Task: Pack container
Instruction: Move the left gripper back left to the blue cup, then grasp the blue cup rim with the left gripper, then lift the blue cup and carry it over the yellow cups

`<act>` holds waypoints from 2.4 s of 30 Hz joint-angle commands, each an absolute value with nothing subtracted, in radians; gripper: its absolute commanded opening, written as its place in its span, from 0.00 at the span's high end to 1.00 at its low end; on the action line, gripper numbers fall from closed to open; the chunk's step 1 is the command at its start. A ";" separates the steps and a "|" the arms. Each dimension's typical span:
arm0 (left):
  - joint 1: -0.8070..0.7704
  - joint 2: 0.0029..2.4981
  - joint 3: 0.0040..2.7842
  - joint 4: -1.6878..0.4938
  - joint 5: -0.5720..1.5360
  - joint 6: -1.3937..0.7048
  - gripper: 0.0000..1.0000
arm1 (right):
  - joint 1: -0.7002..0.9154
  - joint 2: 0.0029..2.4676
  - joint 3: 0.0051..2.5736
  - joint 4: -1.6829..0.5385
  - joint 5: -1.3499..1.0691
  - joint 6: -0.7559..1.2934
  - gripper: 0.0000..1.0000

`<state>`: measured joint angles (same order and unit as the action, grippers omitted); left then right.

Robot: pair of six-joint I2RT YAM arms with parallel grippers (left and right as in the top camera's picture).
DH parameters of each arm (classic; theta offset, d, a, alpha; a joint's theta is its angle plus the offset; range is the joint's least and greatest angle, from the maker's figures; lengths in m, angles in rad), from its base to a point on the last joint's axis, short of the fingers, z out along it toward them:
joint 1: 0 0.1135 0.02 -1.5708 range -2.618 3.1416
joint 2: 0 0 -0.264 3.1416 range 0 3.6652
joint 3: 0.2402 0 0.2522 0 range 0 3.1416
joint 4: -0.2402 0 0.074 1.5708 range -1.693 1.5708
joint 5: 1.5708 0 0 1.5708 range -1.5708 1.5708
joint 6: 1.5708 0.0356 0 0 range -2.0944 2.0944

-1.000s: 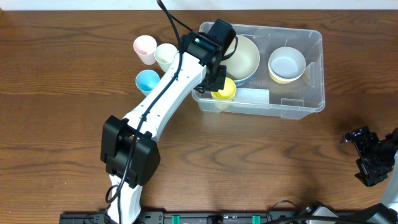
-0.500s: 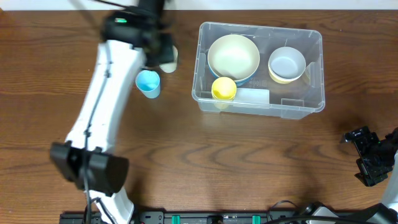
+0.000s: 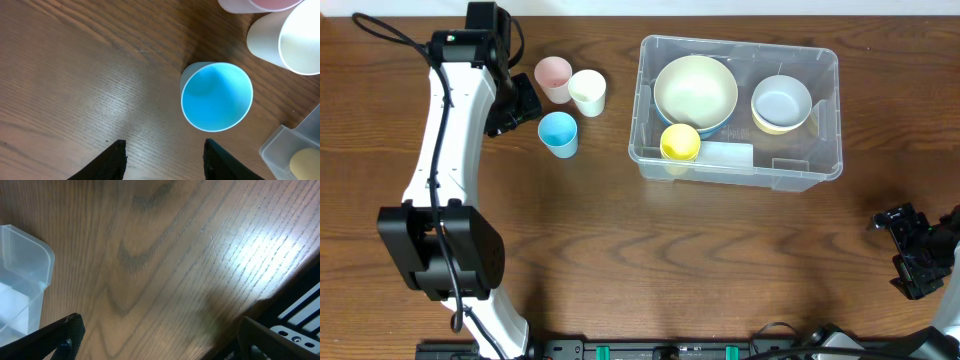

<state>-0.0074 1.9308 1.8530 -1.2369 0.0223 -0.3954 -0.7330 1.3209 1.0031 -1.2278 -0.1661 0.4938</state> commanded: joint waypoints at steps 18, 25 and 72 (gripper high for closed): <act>-0.028 2.059 1.783 -1.193 0.045 -0.348 0.50 | -0.741 1.309 1.003 -1.225 -0.173 0.508 0.01; -0.030 2.060 1.692 -1.101 0.076 -0.343 0.50 | -0.741 1.309 1.003 -1.225 -0.173 0.508 0.01; -0.611 1.680 1.850 -1.059 0.036 -0.311 0.94 | -0.741 1.309 1.003 -1.225 -0.173 0.508 0.01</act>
